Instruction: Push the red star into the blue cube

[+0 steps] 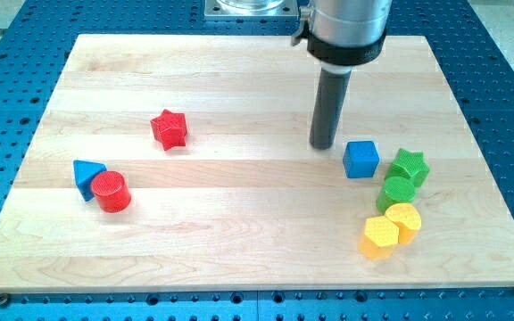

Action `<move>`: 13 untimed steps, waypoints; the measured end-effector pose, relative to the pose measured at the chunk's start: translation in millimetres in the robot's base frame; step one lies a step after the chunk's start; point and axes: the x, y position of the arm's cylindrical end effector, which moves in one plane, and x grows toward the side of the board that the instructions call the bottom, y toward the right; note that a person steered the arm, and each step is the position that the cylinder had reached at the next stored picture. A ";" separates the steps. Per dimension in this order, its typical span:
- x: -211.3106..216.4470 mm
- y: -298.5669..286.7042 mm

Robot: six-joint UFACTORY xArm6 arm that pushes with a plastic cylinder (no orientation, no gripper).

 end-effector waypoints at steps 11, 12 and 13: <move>53.2 -97.1; 58.3 -84.6; 82.8 -47.9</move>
